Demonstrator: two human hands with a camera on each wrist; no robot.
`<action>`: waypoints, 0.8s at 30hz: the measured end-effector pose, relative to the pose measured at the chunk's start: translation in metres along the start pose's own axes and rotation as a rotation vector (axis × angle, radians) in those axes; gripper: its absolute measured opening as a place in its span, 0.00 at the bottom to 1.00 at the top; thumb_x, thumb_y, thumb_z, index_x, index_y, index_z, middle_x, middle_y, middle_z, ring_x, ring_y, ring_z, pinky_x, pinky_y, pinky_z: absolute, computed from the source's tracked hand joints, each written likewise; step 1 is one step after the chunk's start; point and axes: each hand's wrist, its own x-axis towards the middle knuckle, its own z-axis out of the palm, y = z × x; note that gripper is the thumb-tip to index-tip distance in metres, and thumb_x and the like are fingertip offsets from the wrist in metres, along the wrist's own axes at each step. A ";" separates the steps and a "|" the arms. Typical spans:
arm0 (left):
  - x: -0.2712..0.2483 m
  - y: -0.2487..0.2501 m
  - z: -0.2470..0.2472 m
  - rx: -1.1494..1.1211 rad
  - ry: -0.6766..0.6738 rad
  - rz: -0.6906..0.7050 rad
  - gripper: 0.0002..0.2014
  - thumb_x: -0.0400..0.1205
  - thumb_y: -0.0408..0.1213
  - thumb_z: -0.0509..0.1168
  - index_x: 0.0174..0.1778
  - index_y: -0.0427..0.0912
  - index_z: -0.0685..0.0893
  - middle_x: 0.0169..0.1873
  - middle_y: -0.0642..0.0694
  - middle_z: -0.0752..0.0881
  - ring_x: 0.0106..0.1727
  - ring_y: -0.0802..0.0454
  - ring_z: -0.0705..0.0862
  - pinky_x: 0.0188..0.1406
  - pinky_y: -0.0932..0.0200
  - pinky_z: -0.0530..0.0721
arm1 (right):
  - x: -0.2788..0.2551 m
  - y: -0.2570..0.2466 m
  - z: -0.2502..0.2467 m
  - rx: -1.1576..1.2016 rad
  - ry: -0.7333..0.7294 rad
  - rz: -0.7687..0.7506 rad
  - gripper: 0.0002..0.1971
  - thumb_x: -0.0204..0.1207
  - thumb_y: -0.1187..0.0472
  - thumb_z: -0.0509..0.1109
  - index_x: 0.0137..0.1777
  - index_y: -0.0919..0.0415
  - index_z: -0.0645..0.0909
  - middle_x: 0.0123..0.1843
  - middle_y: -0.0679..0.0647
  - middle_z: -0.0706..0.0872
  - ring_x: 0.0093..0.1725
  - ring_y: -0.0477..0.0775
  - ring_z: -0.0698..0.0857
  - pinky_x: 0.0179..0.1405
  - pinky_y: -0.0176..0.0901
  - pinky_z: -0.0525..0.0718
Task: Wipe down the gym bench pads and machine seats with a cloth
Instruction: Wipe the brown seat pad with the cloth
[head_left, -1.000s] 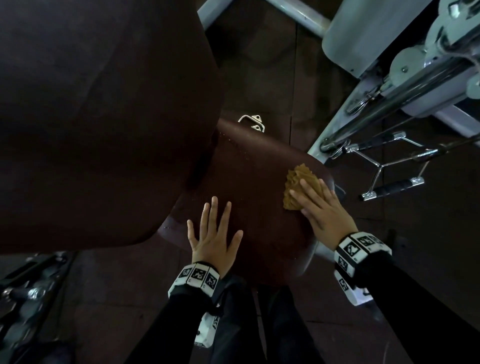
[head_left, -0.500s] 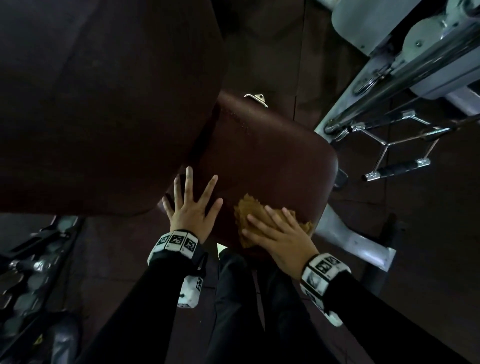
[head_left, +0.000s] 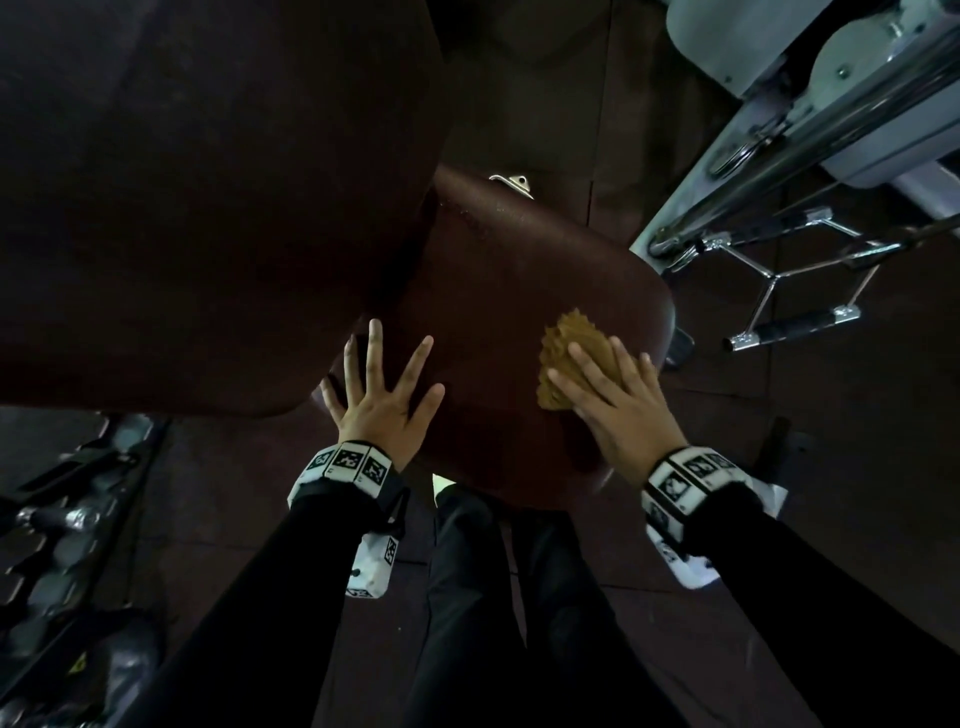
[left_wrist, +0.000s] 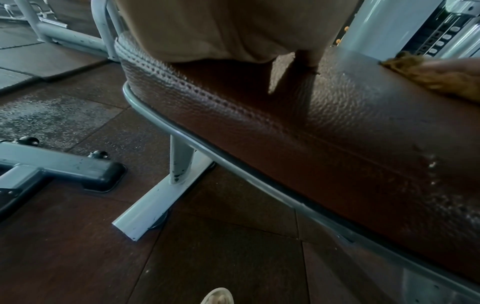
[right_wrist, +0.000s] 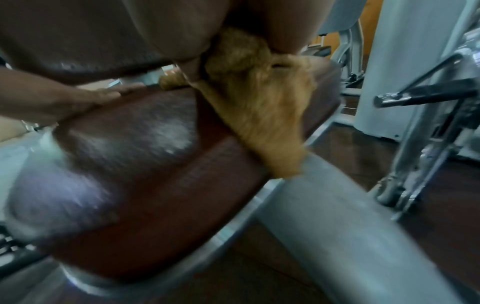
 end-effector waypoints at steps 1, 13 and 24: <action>0.000 -0.001 0.000 0.001 0.002 -0.001 0.28 0.79 0.70 0.40 0.73 0.82 0.36 0.75 0.62 0.20 0.72 0.58 0.16 0.68 0.34 0.26 | 0.008 -0.012 0.001 0.003 0.027 0.014 0.27 0.80 0.58 0.63 0.78 0.44 0.64 0.81 0.50 0.64 0.77 0.74 0.62 0.69 0.75 0.63; 0.000 0.001 -0.004 -0.017 -0.045 -0.017 0.28 0.79 0.71 0.41 0.72 0.83 0.35 0.72 0.65 0.17 0.74 0.54 0.19 0.66 0.36 0.24 | -0.066 -0.026 0.035 -0.166 -0.086 -0.350 0.38 0.68 0.62 0.62 0.79 0.41 0.60 0.80 0.46 0.63 0.77 0.66 0.66 0.72 0.67 0.67; 0.001 0.002 -0.004 -0.002 -0.060 -0.017 0.28 0.78 0.71 0.39 0.72 0.83 0.34 0.73 0.63 0.17 0.71 0.56 0.15 0.64 0.38 0.22 | 0.007 -0.031 0.003 0.112 0.019 0.077 0.26 0.81 0.58 0.60 0.79 0.45 0.63 0.82 0.48 0.60 0.80 0.72 0.58 0.73 0.72 0.58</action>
